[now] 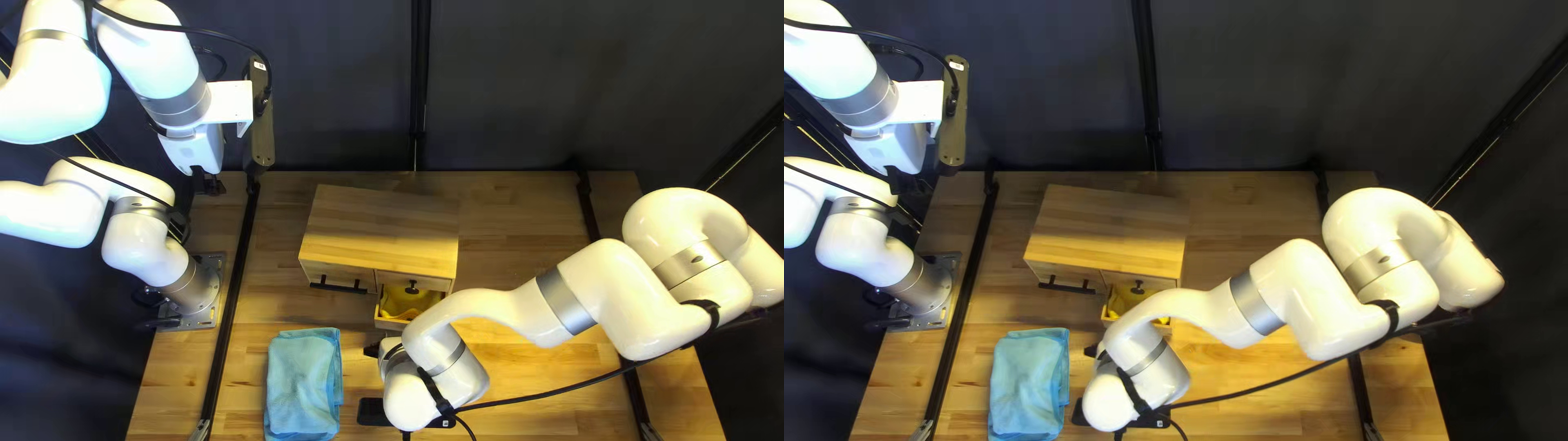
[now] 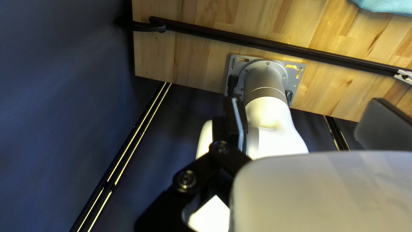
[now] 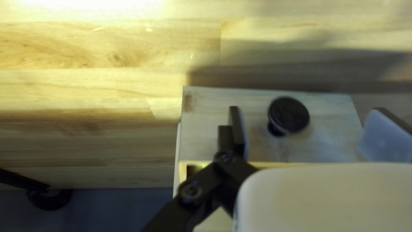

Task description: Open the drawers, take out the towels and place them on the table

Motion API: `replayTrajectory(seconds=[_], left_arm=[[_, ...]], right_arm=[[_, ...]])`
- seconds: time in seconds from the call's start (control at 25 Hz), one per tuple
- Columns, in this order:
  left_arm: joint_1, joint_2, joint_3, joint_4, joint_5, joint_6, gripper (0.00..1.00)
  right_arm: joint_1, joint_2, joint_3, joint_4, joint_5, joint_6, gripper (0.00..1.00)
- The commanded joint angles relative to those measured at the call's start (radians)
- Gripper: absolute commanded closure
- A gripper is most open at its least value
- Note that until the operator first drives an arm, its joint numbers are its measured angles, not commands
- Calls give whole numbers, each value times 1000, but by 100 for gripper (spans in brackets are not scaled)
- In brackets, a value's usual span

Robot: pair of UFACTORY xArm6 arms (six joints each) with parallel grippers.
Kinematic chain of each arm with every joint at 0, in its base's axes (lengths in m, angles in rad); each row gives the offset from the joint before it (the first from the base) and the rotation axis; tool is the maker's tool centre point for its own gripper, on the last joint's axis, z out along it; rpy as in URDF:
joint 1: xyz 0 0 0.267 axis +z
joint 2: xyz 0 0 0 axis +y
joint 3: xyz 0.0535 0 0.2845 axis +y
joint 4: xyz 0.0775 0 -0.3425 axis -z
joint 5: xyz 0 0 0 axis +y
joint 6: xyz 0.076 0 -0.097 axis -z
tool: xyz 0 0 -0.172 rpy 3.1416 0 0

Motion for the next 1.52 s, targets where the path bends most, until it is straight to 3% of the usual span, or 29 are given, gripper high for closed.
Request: replayTrajectory(seconds=[0.04, 0.56, 1.16, 1.52], left_arm=[[0, 0, 0, 0, 0, 0, 0], [0, 0, 0, 0, 0, 0, 0], [0, 0, 0, 0, 0, 0, 0], [0, 0, 0, 0, 0, 0, 0]], right_arm=[[-8, -45, 28, 11, 9, 11, 0], [-65, -147, 211, 21, -78, -7, 0], [-85, -169, 294, 14, -152, 13, 0], [-84, -169, 287, 12, -146, 23, 0]])
